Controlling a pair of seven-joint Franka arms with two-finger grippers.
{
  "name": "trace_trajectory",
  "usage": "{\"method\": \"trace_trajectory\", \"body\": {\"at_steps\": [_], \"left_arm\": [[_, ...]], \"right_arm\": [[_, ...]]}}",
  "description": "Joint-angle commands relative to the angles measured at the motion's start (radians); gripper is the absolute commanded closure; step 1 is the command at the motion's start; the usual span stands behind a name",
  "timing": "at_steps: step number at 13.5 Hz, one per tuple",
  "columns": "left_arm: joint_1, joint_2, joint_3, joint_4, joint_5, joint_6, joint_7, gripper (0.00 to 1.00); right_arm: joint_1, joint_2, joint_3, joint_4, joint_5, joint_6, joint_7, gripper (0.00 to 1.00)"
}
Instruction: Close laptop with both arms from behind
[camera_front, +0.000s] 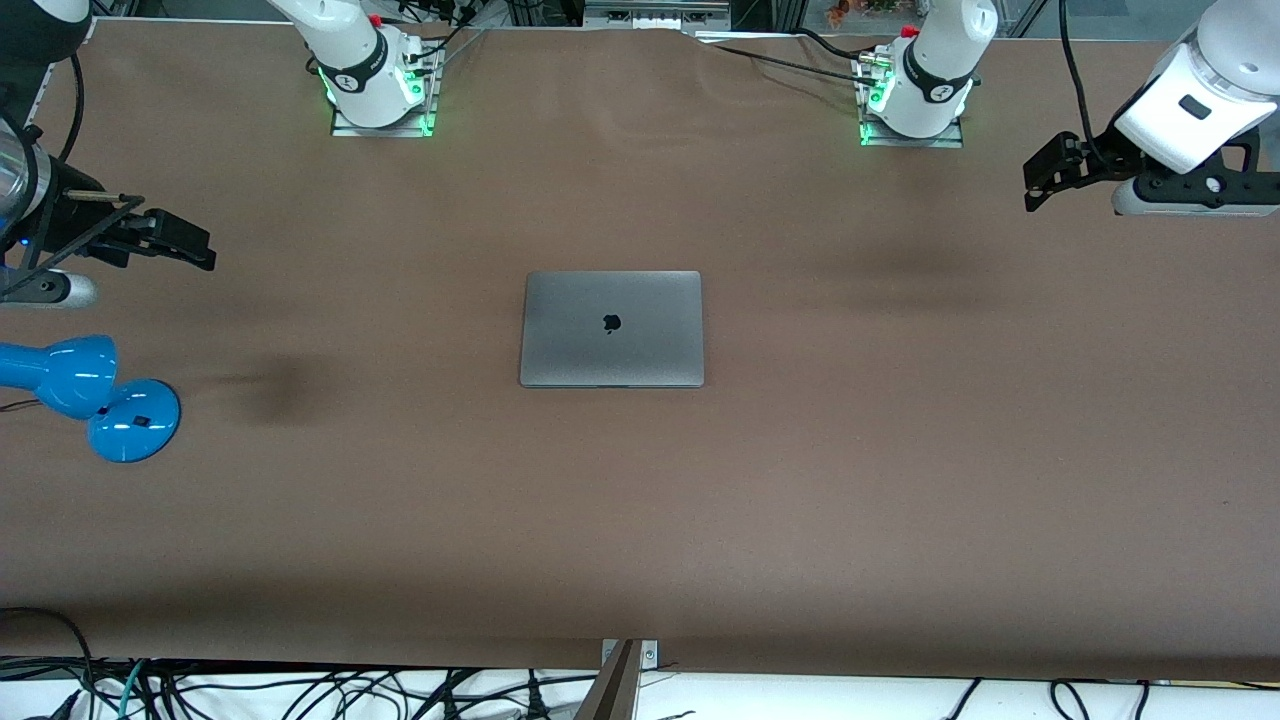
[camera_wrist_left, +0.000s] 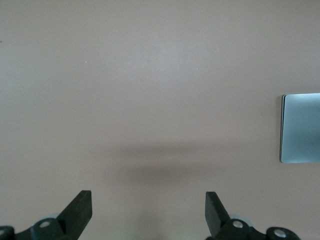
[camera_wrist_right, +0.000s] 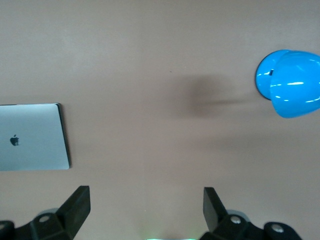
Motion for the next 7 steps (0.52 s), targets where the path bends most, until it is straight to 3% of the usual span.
{"method": "trace_trajectory", "body": {"at_steps": [1, 7], "left_arm": [[0.006, 0.021, 0.0, 0.043, 0.017, -0.017, 0.005, 0.0], [0.007, 0.02, -0.001, 0.056, 0.015, -0.02, 0.003, 0.0]], "right_arm": [[-0.021, -0.037, 0.026, -0.027, -0.035, 0.0, -0.003, 0.0], [-0.021, -0.034, 0.026, -0.024, -0.03, -0.006, -0.006, 0.0]]}}
